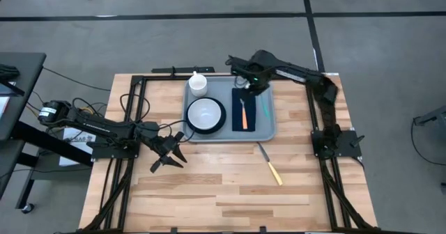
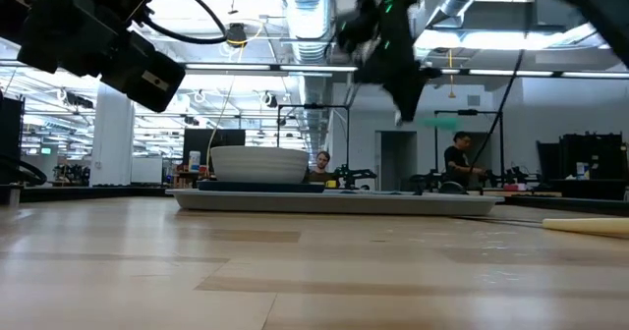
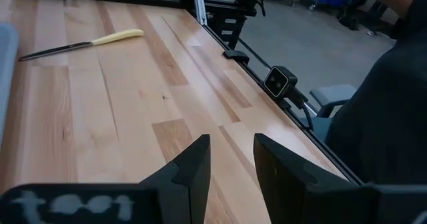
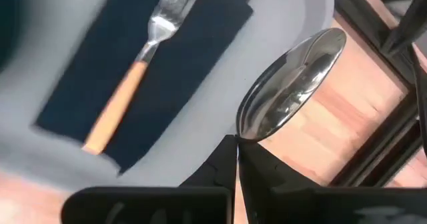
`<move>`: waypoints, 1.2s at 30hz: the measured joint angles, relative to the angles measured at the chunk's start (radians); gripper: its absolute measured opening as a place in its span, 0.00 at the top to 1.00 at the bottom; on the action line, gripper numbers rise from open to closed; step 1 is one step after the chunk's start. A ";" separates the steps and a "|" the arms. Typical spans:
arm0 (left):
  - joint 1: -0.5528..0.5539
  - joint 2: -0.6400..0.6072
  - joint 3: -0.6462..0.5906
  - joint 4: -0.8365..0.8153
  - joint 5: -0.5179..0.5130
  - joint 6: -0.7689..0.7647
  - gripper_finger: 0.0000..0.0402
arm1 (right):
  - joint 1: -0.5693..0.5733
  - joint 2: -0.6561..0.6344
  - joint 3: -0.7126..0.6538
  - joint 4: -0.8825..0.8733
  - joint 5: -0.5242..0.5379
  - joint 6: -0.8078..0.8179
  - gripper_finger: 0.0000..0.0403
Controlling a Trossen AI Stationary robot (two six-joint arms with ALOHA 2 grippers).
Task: Set up tray
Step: Put the blue spoon to the left of the orange fork on the blue table napkin
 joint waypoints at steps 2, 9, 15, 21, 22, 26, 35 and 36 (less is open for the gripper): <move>0.000 0.000 0.000 0.000 0.000 -0.013 0.74 | 0.020 -0.104 -0.075 0.025 0.000 0.006 1.00; 0.000 0.000 0.000 0.000 0.003 -0.039 0.74 | 0.039 -0.549 -0.665 0.580 0.005 0.111 1.00; 0.000 0.000 0.000 0.002 -0.002 -0.058 0.74 | -0.044 -0.650 -1.029 1.142 -0.153 0.232 1.00; -0.001 0.000 0.000 0.002 -0.003 -0.066 0.74 | -0.021 -0.473 -0.857 1.048 -0.162 0.211 1.00; -0.001 0.000 0.000 0.002 -0.004 -0.063 0.74 | -0.018 -0.432 -0.806 1.012 -0.163 0.200 1.00; -0.001 0.000 0.000 0.002 -0.005 -0.052 0.74 | -0.018 -0.262 -0.579 0.804 -0.168 0.154 1.00; -0.001 0.000 0.000 -0.001 -0.005 -0.048 0.74 | -0.018 0.023 -0.268 0.611 -0.219 0.081 1.00; -0.001 0.000 0.000 -0.001 -0.005 -0.048 0.74 | -0.018 0.041 -0.261 0.609 -0.235 0.075 1.00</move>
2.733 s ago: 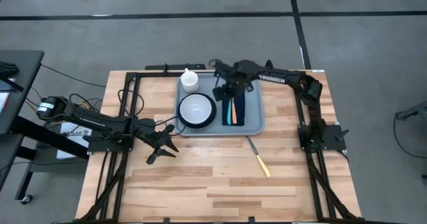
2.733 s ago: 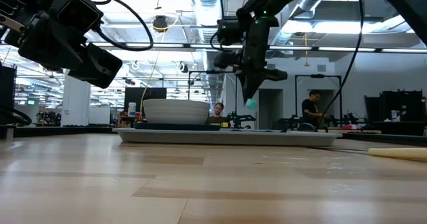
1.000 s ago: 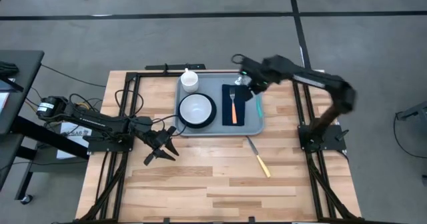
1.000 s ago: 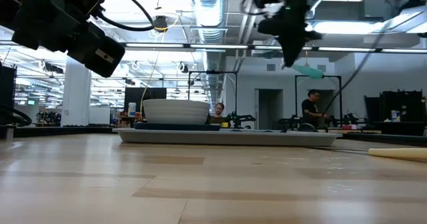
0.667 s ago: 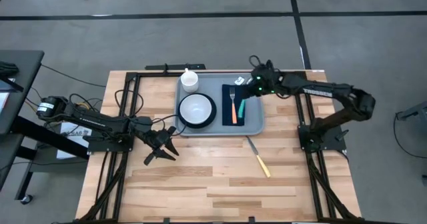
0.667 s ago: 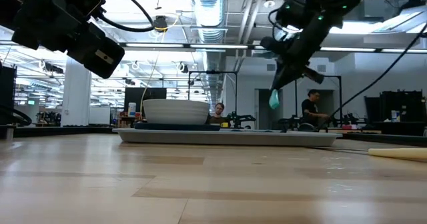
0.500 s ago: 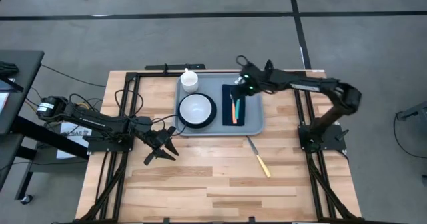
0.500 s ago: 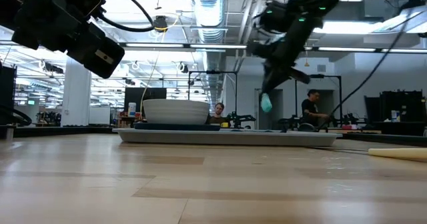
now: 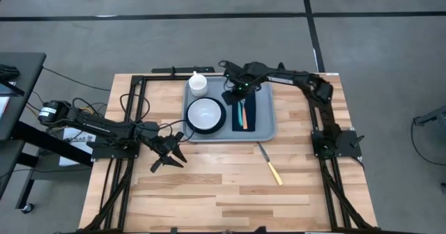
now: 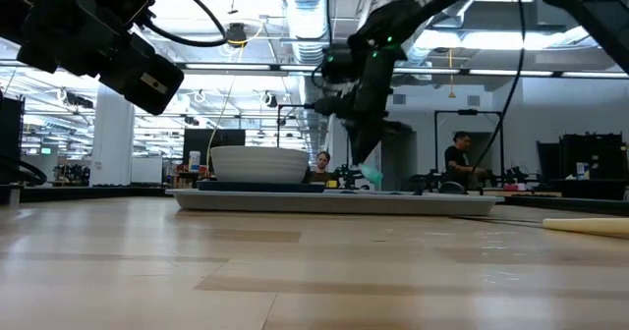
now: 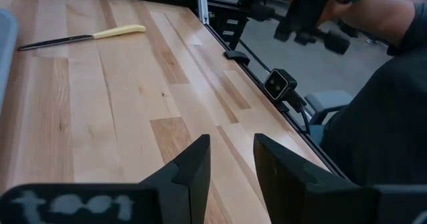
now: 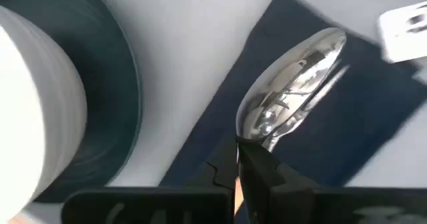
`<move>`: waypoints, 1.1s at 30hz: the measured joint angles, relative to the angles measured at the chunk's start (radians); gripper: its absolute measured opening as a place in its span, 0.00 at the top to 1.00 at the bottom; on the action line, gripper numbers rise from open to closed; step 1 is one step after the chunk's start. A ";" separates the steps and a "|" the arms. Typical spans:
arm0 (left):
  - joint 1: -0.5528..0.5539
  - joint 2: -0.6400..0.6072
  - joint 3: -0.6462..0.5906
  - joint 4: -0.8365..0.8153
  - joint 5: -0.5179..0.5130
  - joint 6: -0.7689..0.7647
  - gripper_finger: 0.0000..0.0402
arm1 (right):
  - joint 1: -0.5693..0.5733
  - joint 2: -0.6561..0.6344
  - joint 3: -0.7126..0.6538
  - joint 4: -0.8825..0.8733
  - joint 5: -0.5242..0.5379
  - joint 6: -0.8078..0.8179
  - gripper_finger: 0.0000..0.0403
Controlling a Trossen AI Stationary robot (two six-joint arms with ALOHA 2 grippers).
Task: Set up tray
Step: Put the blue spoon to the left of the orange fork on the blue table napkin
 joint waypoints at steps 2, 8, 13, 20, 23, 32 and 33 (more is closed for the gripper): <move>0.000 0.000 0.000 -0.003 0.000 0.000 0.74 | 0.000 0.030 0.010 0.002 -0.006 -0.002 1.00; 0.000 0.000 0.000 -0.010 0.004 0.022 0.74 | 0.000 0.050 0.011 -0.011 -0.003 0.005 1.00; 0.000 0.000 0.000 -0.010 0.004 0.035 0.74 | 0.000 0.050 0.011 -0.013 0.021 0.033 1.00; 0.000 0.000 0.000 -0.010 0.004 0.035 0.74 | 0.003 0.050 0.011 -0.044 0.075 0.061 1.00; 0.000 0.000 0.000 -0.010 0.004 0.035 0.74 | 0.005 0.050 0.011 -0.045 0.077 0.070 1.00; 0.000 0.000 0.000 -0.009 0.004 0.035 0.74 | 0.016 0.049 -0.012 -0.024 0.082 0.087 1.00; 0.000 0.000 0.000 -0.009 0.005 0.034 0.74 | 0.015 0.049 -0.018 -0.023 0.082 0.088 1.00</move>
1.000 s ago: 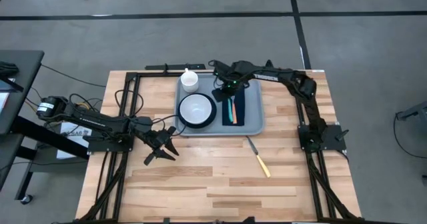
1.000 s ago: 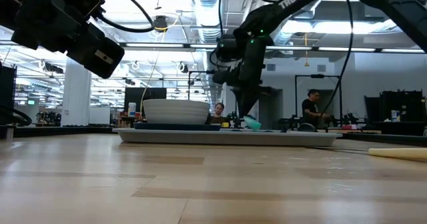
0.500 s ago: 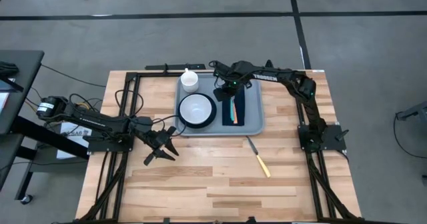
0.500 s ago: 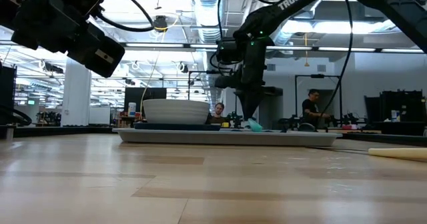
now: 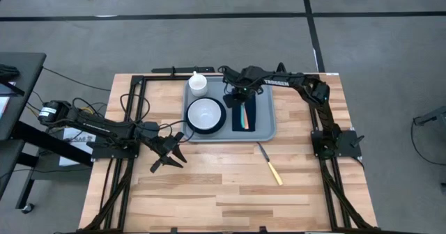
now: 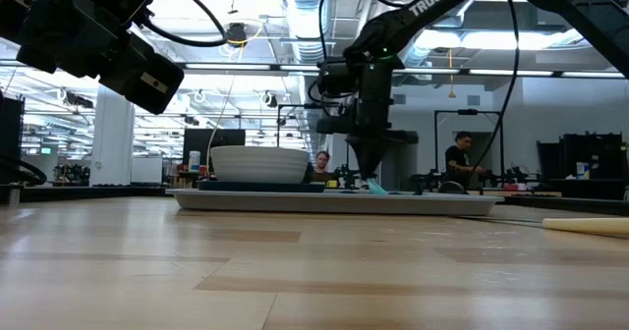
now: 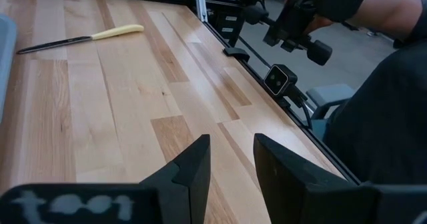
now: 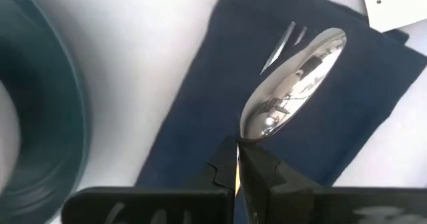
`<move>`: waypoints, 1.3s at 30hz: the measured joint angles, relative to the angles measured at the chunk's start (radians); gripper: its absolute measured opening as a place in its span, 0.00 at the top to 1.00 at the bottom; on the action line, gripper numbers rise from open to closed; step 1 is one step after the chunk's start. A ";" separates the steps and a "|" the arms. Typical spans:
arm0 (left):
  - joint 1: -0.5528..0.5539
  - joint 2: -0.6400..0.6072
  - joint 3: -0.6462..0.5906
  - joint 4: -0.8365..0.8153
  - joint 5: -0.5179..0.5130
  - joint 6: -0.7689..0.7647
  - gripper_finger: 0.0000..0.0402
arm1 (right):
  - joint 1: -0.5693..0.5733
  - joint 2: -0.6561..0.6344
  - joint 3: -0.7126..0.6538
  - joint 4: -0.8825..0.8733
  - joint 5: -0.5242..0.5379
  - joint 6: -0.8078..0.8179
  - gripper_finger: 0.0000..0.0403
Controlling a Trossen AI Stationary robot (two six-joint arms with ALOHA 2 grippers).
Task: Set up tray
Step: Put the blue spoon to the left of the orange fork on the blue table napkin
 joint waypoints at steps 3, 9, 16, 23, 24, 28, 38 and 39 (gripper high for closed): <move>0.000 0.000 0.000 0.000 0.000 0.000 0.74 | 0.000 0.000 -0.019 0.002 0.000 0.001 1.00; 0.000 0.000 0.000 0.001 0.000 -0.002 0.74 | 0.000 0.000 -0.021 0.011 -0.002 0.000 1.00; 0.000 0.000 0.000 0.001 0.000 -0.004 0.74 | 0.000 0.000 -0.021 0.022 -0.005 -0.002 1.00; 0.000 0.000 0.000 0.001 0.000 -0.010 0.74 | 0.010 0.000 -0.021 0.033 -0.005 -0.020 1.00; 0.000 0.000 0.000 0.001 0.000 -0.010 0.74 | 0.013 0.000 -0.021 0.039 -0.005 -0.025 1.00; 0.000 0.000 0.000 0.001 0.000 -0.010 0.74 | 0.014 0.000 -0.021 0.054 -0.005 -0.027 1.00; 0.000 0.000 0.000 0.001 0.000 -0.010 0.74 | 0.011 0.000 -0.021 0.054 0.015 -0.028 1.00; 0.000 0.000 0.000 0.001 0.000 -0.010 0.74 | 0.011 0.000 -0.021 0.055 0.016 -0.028 1.00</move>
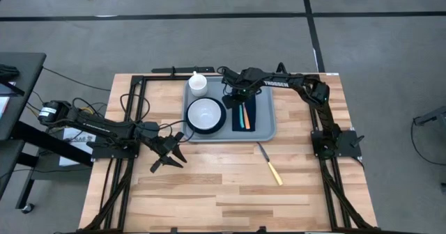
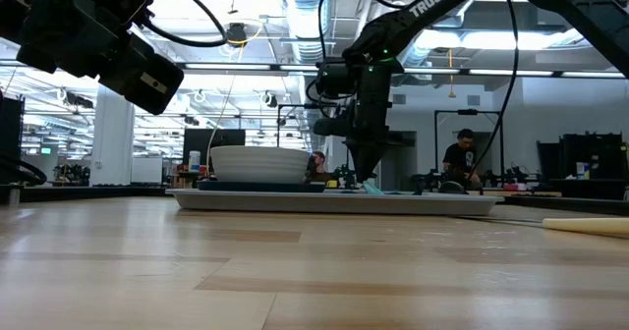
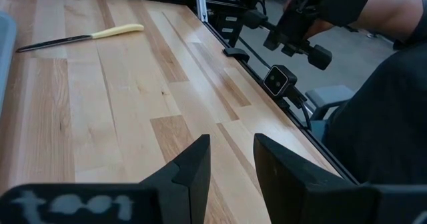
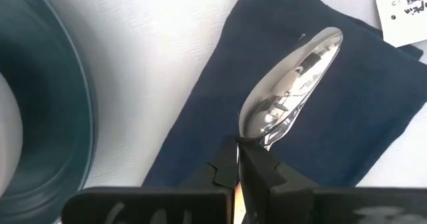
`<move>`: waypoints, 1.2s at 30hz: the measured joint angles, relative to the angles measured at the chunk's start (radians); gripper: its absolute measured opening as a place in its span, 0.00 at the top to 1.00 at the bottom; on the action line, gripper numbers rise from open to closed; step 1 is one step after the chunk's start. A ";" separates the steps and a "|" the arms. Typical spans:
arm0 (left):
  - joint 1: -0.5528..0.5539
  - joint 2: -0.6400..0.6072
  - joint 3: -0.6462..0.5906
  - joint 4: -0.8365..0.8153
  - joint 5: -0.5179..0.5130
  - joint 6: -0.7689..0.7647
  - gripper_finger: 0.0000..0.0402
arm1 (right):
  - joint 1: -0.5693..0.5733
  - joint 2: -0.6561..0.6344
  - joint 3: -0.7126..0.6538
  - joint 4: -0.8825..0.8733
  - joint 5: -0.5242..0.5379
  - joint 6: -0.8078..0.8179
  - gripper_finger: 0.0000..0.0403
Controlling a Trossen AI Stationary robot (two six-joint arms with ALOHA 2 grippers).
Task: Set up tray
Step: Put the blue spoon to the left of the orange fork on the blue table napkin
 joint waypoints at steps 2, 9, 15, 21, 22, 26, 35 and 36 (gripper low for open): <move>0.000 0.000 0.000 0.000 0.000 0.000 0.74 | -0.002 0.000 0.000 0.000 0.001 0.000 1.00; 0.000 0.000 0.000 0.001 0.000 0.000 0.74 | -0.013 0.000 0.000 0.003 0.005 -0.008 1.00; 0.000 0.000 0.000 0.001 0.000 0.000 0.74 | -0.017 0.012 0.003 0.016 0.018 -0.008 1.00; 0.000 0.000 0.000 0.002 0.001 0.000 0.74 | -0.013 0.064 0.004 0.043 0.023 -0.020 1.00; 0.000 0.000 0.000 0.005 0.003 -0.002 0.74 | -0.013 0.064 0.004 0.037 0.024 -0.024 1.00; 0.000 0.000 0.000 0.008 0.009 -0.016 0.74 | -0.015 0.062 0.004 0.040 0.024 -0.026 1.00; 0.000 0.000 0.000 0.009 0.009 -0.017 0.74 | -0.019 0.059 0.003 0.030 0.001 -0.026 1.00; 0.000 0.000 0.000 0.009 0.009 -0.017 0.74 | -0.018 0.059 0.003 0.031 0.000 -0.026 0.99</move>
